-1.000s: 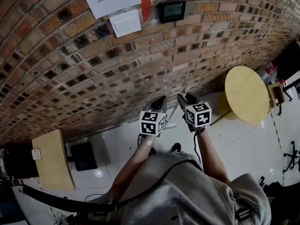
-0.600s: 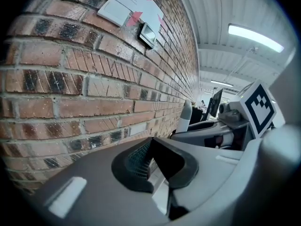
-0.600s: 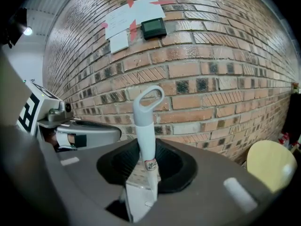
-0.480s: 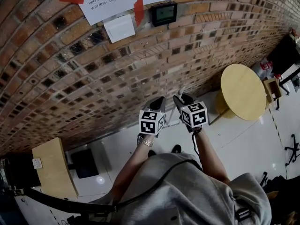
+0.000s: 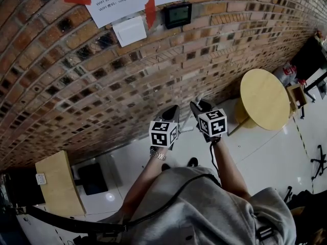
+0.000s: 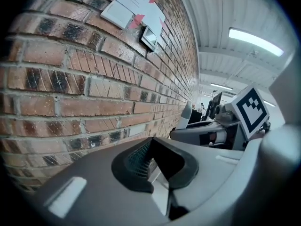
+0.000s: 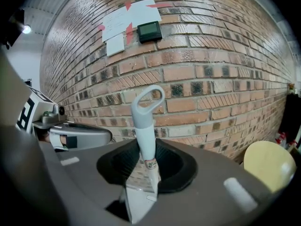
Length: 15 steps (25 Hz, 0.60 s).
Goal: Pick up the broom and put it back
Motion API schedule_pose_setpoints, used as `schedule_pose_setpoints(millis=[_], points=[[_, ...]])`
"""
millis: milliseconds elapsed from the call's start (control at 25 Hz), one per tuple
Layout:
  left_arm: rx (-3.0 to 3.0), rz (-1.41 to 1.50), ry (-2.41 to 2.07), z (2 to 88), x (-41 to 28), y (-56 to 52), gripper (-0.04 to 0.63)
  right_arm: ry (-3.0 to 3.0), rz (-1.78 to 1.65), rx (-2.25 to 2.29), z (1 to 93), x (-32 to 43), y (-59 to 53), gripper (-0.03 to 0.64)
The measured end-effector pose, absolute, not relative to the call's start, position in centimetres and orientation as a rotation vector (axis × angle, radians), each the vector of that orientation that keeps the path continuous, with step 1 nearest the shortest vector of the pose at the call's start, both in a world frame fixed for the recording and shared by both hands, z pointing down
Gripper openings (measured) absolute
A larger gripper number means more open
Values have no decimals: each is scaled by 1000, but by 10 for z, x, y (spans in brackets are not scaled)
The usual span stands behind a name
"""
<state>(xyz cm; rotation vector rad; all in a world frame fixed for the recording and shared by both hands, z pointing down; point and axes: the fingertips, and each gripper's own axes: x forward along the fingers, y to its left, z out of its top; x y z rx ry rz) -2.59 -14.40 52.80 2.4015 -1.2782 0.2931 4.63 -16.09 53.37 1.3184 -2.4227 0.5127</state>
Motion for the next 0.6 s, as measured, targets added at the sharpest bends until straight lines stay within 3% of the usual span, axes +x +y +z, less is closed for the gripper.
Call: schedule_pose_setpoints(millis=[600], points=[[2409,318,-1268,530,-21,-139,5,-2423,580,1282,547,44,-156,101]])
